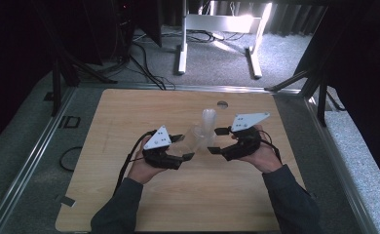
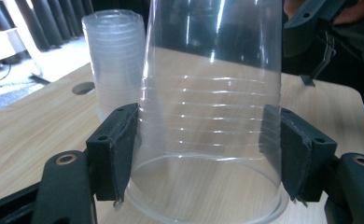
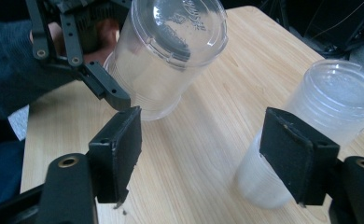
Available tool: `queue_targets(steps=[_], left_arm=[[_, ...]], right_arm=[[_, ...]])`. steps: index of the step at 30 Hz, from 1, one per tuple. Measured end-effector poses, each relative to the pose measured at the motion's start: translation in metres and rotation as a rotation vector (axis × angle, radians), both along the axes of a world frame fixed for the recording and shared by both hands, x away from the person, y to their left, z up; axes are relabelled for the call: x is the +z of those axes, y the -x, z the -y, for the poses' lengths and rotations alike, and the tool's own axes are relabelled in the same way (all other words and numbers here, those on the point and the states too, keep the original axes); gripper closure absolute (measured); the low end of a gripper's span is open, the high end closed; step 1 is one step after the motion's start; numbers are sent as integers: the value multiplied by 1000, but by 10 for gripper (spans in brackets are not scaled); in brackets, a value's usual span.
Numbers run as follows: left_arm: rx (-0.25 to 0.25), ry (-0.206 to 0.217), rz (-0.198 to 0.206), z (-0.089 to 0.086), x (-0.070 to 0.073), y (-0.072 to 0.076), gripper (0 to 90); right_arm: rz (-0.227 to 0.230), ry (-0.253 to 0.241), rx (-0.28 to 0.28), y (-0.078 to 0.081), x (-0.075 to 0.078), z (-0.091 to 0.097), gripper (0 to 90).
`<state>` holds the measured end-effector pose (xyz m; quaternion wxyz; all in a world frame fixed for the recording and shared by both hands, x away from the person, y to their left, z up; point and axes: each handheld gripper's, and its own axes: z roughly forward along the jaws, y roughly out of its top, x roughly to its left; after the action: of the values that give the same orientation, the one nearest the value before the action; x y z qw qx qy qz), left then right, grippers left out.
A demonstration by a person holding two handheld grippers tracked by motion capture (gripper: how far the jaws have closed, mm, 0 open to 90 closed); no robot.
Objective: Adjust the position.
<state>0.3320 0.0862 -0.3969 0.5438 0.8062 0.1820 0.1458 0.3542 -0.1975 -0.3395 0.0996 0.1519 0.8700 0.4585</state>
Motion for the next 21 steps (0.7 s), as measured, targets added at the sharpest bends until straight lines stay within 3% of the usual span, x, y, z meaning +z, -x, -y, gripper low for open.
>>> queue_targets(steps=[8, 21], left_arm=[[-27, -42, -3, 1, 1, 1, 301], [-56, -111, -17, 5, -2, 1, 301]], right_arm=[[30, 73, 34, 5, 4, -2, 333], [27, 153, 48, 6, 6, -5, 332]])
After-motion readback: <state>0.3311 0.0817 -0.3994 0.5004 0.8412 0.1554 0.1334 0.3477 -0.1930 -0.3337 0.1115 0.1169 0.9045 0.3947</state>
